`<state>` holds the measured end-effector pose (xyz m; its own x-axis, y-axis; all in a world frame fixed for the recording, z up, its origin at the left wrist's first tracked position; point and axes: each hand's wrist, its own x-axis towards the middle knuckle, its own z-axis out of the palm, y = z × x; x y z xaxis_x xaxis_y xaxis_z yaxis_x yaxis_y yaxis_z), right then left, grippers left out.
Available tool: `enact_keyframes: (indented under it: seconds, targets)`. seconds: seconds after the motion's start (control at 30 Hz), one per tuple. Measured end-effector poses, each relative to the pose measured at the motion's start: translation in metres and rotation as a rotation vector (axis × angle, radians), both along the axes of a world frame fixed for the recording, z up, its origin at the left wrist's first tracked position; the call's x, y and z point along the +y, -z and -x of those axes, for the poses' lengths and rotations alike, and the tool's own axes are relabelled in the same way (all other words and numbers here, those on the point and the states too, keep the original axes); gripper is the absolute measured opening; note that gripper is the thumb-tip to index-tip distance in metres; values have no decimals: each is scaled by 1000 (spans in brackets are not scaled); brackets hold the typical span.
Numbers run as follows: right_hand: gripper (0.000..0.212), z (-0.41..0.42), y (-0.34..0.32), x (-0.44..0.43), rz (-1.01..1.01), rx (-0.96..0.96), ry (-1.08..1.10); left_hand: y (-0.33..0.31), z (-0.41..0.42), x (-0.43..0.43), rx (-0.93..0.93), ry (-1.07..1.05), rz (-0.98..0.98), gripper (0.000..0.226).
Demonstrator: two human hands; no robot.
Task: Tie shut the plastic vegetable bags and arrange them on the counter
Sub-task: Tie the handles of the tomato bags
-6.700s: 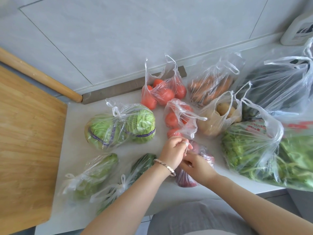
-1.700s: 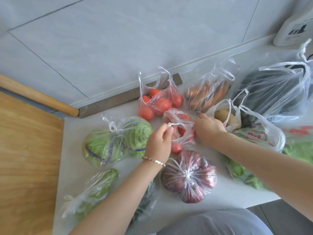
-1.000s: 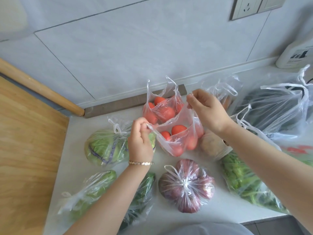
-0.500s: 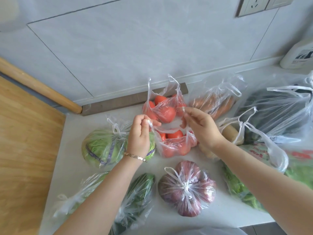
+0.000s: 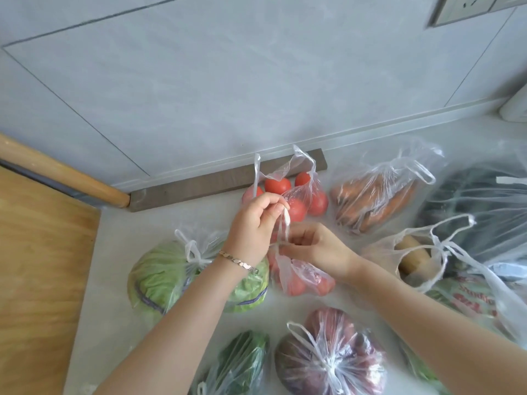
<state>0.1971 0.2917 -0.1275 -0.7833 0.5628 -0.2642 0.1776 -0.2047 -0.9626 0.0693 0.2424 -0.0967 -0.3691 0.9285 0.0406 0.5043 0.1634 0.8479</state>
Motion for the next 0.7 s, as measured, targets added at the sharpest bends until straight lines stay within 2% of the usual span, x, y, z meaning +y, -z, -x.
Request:
enact_keyframes:
  seconds: [0.03,0.17,0.27,0.43,0.6,0.7]
  targets:
    - [18,-1,1,1,6,-2,5,2,1,4,-8,-1,26,18]
    - [23,-3,7,10,34,4,129,15,1,4,-146,-7,148,13]
    - [13,-6,8,13,81,32,247,27,-4,-11,-163,-23,200,17]
    - [10,-11,8,13,117,-7,330,39,-13,-19,-181,-53,146,14]
    - [8,-15,3,9,50,-66,357,43,-18,-18,-32,-35,32,3]
    - [9,-18,1,7,-30,-106,398,43,-22,-20,-113,-112,59,6]
